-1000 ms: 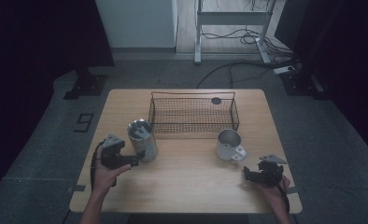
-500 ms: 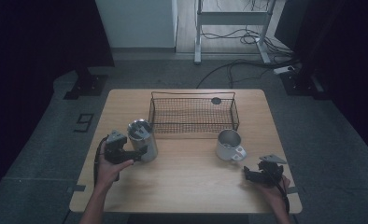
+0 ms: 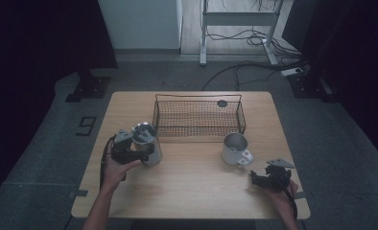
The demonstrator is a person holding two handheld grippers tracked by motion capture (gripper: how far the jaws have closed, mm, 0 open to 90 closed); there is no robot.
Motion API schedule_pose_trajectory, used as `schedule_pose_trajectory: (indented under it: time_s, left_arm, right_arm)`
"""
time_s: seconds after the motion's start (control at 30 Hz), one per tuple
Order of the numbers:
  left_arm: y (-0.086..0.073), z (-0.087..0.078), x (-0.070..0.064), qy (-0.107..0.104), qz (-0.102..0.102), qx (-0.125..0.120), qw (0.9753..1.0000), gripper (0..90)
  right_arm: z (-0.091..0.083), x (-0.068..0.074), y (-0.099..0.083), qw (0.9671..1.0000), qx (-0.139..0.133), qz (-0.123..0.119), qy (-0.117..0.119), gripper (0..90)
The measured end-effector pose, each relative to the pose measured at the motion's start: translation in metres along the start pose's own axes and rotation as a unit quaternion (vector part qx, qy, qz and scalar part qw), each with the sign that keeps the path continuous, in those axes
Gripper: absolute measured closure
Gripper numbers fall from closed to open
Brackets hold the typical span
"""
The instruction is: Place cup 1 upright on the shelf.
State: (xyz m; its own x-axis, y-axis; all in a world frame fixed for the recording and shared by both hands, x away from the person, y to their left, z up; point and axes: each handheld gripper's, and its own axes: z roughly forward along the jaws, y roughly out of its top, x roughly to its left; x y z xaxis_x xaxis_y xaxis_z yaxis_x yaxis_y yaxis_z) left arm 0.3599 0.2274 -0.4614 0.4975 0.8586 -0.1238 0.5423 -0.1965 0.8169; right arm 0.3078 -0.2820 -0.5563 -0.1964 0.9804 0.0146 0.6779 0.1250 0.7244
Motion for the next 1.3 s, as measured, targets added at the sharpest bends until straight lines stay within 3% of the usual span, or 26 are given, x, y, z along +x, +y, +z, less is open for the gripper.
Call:
schedule_pose_trajectory:
  time_s: [0.63, 1.3]
  left_arm:
    - [0.008, 0.019, 0.002, -0.007, 0.001, 0.003, 1.0000, 0.1]
    - [0.010, 0.015, 0.002, 0.001, 0.029, -0.004, 0.9996, 3.6]
  right_arm:
    - [0.000, 0.000, 0.000, 1.0000, 0.000, 0.000, 0.000, 4.3]
    - [0.000, 0.000, 0.000, 1.0000, 0.000, 0.002, -0.001, 5.0]
